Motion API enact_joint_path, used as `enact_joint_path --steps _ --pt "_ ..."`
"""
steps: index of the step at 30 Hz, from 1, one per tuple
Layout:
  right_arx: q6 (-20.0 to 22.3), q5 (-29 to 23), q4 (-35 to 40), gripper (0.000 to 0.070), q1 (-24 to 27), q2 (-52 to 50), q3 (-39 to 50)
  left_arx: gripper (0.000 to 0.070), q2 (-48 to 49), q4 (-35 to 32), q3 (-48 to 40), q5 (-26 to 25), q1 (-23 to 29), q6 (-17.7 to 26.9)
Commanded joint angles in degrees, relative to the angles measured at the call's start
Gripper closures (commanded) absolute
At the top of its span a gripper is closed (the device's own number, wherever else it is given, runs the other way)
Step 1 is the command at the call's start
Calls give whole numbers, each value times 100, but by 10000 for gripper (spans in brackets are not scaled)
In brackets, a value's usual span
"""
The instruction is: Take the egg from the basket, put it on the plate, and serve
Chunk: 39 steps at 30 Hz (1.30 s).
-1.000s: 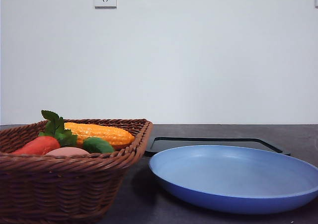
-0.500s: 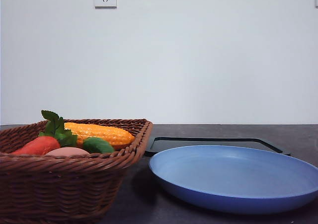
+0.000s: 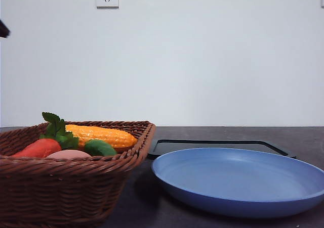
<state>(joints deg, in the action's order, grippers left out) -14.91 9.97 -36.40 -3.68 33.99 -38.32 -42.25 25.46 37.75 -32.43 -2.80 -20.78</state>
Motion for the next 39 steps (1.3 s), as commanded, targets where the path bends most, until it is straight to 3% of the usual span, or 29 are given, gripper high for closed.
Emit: enact_joint_path --steps 1,8,14,16,21,22,25,27,39 --pt "227 240 -174 700 -4 286 -189 700 -224 121 176 -148 -114 374" --pt "597 806 -971 700 -4 1331 -435 700 -910 375 330 -402 -819 492" --pt "644 1158 -1007 693 -20 1792 -434 700 -1084 289 330 -397 -1348 490" --pt "646 1168 -919 654 -42 1851 -433 700 -1093 274 329 -397 -1430 490" --pt "640 1167 -785 452 -116 1913 -421 693 -1093 216 330 -395 -1520 489" --pt "637 1166 -778 437 -122 1918 -410 680 -1093 162 329 -389 -1522 486" --pt "635 1172 -782 436 -157 2000 -357 466 -1093 -3 329 -305 -1522 288" --pt "607 1169 -760 436 -202 2080 -277 370 -1093 -82 329 -306 -1522 202" --pt "324 1556 282 437 -464 3036 331 358 -1093 -85 329 -310 -1524 184"
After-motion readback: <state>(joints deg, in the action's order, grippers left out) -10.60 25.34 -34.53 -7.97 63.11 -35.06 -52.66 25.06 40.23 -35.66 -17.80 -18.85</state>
